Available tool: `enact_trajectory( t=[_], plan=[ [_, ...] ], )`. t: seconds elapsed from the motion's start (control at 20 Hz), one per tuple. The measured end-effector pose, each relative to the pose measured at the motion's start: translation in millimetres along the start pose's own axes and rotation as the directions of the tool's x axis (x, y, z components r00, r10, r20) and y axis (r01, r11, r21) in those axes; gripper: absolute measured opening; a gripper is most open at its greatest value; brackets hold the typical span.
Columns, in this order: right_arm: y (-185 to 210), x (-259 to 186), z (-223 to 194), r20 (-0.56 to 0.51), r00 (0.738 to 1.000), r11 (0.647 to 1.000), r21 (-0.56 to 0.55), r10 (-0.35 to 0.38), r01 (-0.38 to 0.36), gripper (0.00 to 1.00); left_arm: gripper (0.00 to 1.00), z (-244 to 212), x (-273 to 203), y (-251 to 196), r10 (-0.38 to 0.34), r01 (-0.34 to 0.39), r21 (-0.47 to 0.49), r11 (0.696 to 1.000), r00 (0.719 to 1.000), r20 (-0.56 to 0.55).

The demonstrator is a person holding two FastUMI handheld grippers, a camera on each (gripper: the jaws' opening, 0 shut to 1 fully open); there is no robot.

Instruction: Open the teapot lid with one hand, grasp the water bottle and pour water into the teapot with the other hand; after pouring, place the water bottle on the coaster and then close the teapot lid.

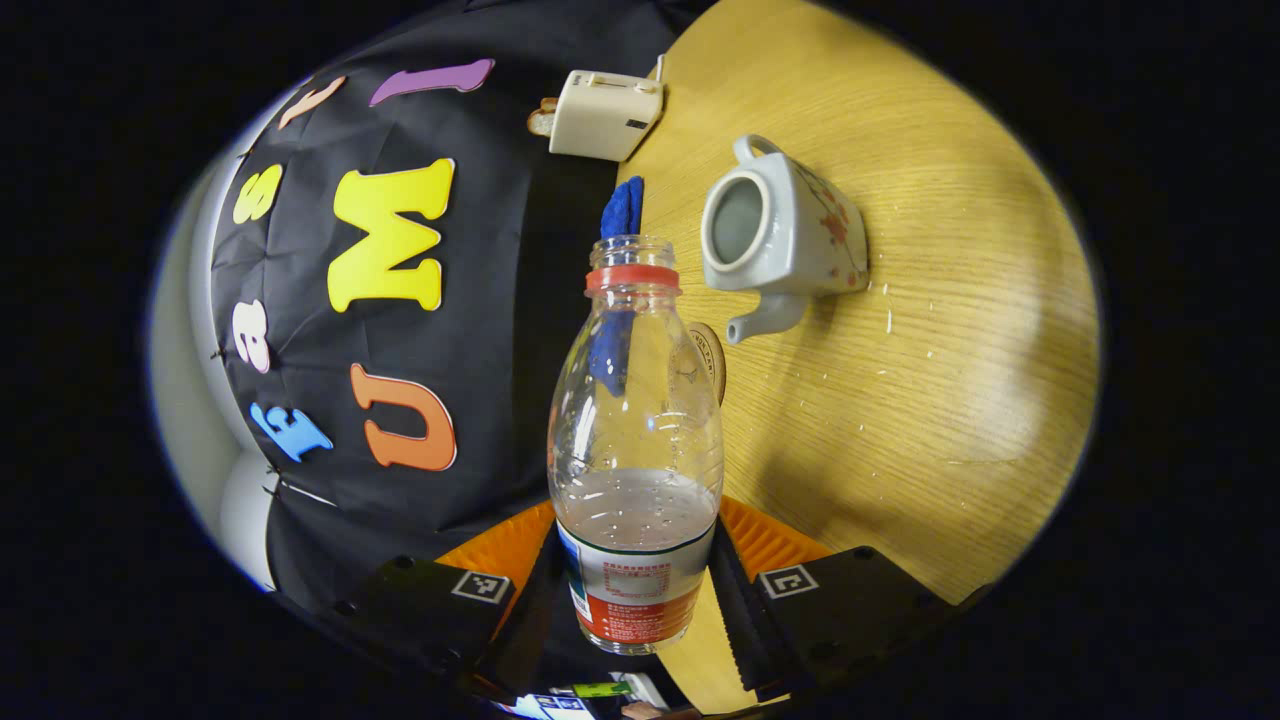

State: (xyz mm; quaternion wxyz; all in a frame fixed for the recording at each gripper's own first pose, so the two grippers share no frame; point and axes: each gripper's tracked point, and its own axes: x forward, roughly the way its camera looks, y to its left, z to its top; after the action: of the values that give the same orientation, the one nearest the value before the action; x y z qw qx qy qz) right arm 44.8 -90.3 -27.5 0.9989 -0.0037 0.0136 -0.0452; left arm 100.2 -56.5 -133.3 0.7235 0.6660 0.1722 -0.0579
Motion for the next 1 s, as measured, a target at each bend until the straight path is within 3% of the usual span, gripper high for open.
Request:
enact_trajectory(
  t=[0.2,0.4,0.75,1.0],
  plan=[
    [-5,1,1,0.003,1.000,1.000,-0.009,-0.014,0.014,0.00,0.75,4,-5,-2,0.019,-0.017,0.106,0.994,1.000,-0.012],
    [-7,2,0,0.000,1.000,1.000,-0.008,-0.016,0.016,0.00,0.75,10,-8,11,0.067,-0.056,0.246,0.968,0.997,-0.036],
    [-12,-3,6,0.010,1.000,1.000,0.003,-0.018,0.018,0.00,0.75,14,-13,19,0.093,-0.067,0.364,0.929,0.994,-0.055],
    [-9,-3,6,0.010,1.000,1.000,-0.001,-0.009,0.009,0.00,0.75,19,-19,35,0.149,-0.108,0.456,0.883,0.987,-0.055]
  ],
)
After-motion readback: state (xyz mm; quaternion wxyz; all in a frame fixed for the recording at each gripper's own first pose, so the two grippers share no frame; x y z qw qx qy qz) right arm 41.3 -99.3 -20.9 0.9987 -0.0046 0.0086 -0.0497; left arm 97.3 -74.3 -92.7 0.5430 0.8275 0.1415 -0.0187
